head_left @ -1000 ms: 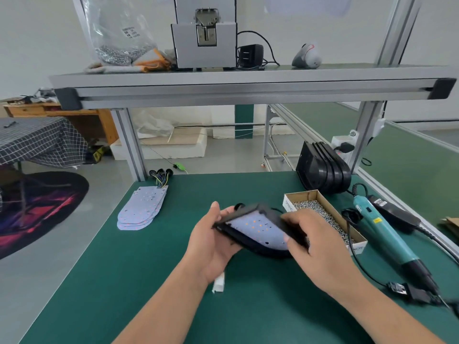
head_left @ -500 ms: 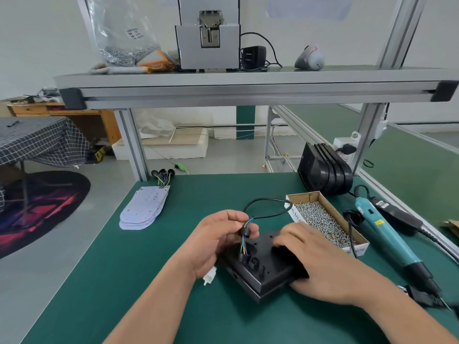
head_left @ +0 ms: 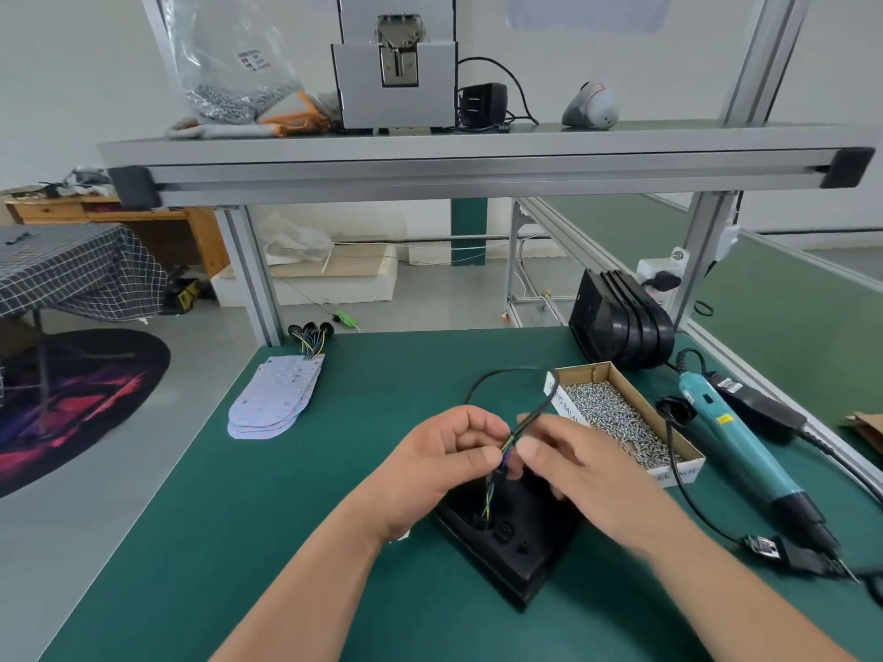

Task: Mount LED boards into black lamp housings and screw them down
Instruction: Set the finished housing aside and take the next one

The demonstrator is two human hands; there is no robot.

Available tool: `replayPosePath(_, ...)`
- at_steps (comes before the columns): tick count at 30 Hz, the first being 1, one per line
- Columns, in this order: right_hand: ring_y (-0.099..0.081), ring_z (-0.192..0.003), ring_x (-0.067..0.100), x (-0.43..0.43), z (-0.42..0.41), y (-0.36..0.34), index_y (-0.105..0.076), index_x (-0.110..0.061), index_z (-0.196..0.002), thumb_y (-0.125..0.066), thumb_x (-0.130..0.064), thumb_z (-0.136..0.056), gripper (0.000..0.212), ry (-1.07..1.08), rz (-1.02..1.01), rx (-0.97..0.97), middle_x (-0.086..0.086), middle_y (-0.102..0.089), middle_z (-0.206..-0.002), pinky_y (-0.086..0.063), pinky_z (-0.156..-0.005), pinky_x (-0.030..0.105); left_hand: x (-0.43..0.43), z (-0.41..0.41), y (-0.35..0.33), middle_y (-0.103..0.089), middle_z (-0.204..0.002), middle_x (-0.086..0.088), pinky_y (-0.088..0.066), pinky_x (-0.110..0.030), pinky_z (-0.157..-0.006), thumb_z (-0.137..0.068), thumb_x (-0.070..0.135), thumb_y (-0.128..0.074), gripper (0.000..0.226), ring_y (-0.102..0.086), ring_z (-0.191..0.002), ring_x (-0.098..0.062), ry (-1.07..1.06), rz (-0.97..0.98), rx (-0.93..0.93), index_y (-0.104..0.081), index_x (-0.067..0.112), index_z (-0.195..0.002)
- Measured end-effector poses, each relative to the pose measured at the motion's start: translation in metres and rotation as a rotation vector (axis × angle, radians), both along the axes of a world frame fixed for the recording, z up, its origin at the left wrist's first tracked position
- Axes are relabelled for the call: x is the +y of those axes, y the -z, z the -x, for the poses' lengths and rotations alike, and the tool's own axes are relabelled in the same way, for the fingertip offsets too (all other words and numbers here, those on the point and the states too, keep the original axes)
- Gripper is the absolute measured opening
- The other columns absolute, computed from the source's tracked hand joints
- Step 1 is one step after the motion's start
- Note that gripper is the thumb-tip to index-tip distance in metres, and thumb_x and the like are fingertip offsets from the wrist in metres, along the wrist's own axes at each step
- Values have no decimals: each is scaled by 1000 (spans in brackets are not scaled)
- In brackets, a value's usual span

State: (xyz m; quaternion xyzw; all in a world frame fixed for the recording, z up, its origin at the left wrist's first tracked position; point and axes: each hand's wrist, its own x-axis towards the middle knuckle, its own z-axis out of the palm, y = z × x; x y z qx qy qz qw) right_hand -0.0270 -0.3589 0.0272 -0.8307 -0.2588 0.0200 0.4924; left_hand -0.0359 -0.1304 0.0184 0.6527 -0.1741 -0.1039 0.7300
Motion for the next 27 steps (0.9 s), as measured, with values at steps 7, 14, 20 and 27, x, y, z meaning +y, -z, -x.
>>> replayPosePath(7, -61, -70, 24, 36, 4, 17, -71, -19, -94, -69, -26, -94, 7, 146, -613, 167, 10, -65, -77, -52, -71, 33, 4, 0, -2, -79, -112, -16, -52, -31, -97, -98, 15, -68, 23, -71, -107, -22, 18, -146, -20, -70, 4, -119)
replayPosePath(14, -56, -62, 24, 39, 7, 26, -67, -17, -90, -65, -26, -96, 11, 215, -640, 135, 13, -64, -76, -50, -68, 37, 9, 3, -6, -78, -120, -14, -50, -31, -104, -101, 15, -66, 27, -68, -107, -19, 174, -213, 62, -66, 3, -125)
replayPosePath(20, -57, -63, 27, 39, 7, 26, -64, -12, -89, -63, -26, -98, 16, 228, -678, 149, 12, -59, -72, -52, -61, 33, 7, 5, -6, -79, -119, -14, -49, -26, -99, -98, 16, -66, 23, -69, -106, -16, 187, -230, 89, -72, 5, -118)
replayPosePath(27, -54, -72, 23, 38, 8, 25, -65, -12, -88, -63, -24, -97, 15, 202, -677, 121, 7, -59, -76, -49, -71, 35, 6, 6, -3, -71, -135, 2, -48, -30, -108, -91, 10, -69, 15, -65, -126, -16, 175, -226, 37, -80, 17, -99)
